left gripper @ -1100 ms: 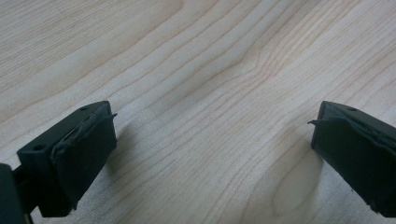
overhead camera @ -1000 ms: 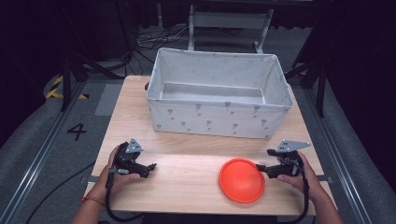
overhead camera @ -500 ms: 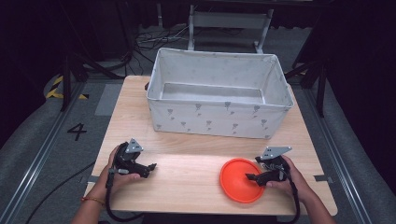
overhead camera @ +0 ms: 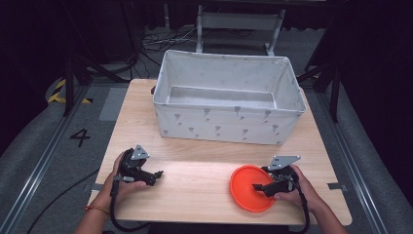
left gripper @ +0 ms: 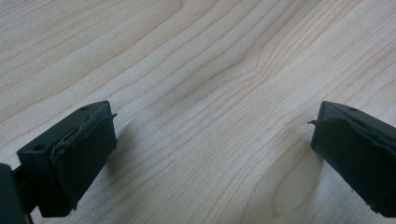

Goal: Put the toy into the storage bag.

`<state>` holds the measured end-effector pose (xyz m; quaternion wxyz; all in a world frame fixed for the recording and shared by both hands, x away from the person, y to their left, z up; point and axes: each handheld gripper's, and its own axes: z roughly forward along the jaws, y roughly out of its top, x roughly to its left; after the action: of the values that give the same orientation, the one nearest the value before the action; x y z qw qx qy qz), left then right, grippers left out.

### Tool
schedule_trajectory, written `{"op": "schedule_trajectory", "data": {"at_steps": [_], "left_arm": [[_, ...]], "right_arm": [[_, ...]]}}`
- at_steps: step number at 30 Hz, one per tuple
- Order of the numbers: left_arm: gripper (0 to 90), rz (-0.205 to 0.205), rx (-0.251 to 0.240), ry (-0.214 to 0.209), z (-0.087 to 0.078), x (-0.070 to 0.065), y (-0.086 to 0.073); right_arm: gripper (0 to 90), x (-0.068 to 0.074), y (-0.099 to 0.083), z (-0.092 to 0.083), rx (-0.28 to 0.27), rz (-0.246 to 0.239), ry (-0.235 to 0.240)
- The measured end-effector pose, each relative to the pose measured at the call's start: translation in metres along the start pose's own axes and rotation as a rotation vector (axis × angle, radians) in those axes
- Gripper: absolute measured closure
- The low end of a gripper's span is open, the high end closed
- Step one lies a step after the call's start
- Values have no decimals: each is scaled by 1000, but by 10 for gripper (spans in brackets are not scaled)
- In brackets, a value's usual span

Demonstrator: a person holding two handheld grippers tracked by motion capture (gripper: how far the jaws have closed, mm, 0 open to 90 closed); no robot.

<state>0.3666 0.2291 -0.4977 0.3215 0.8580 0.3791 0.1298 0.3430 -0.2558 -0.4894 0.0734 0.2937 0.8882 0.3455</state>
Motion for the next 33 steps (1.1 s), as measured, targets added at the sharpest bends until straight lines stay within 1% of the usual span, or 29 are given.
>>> {"op": "schedule_trajectory", "data": {"at_steps": [1,5,7,8,10,12,14,16,19,21,23,27,29,30,33], "left_arm": [[4,-1,0,-1,0,0,0],[4,0,-1,1,0,0,0],[4,0,0,1,0,0,0],[4,0,-1,0,0,0,0],[4,-2,-1,-3,0,0,0],[3,-2,-1,-3,0,0,0],[3,-2,-1,-3,0,0,0],[3,-2,0,-4,0,0,0],[3,-1,0,-5,0,0,0],[3,-2,0,-5,0,0,0],[3,-1,0,-5,0,0,0],[3,1,0,-7,0,0,0],[3,1,1,-8,0,0,0],[3,1,1,-7,0,0,0],[3,1,0,-9,0,0,0]], "right_arm": [[272,1,1,0,3,6,-5],[369,-1,5,0,22,29,-16],[449,-3,7,-1,32,45,-19],[503,-6,8,-2,36,61,-19],[562,-11,8,-4,34,84,-6],[577,-12,8,-4,32,89,0],[620,-16,8,-4,31,105,14],[655,-17,8,-6,27,105,17],[708,-20,8,-10,5,116,30],[737,-20,9,-14,4,106,34],[762,-19,12,-19,-11,93,38],[788,-13,17,-28,-31,57,34],[803,-10,21,-34,-50,34,34],[809,-9,22,-37,-56,30,34],[822,-3,26,-47,-86,1,32]]}}
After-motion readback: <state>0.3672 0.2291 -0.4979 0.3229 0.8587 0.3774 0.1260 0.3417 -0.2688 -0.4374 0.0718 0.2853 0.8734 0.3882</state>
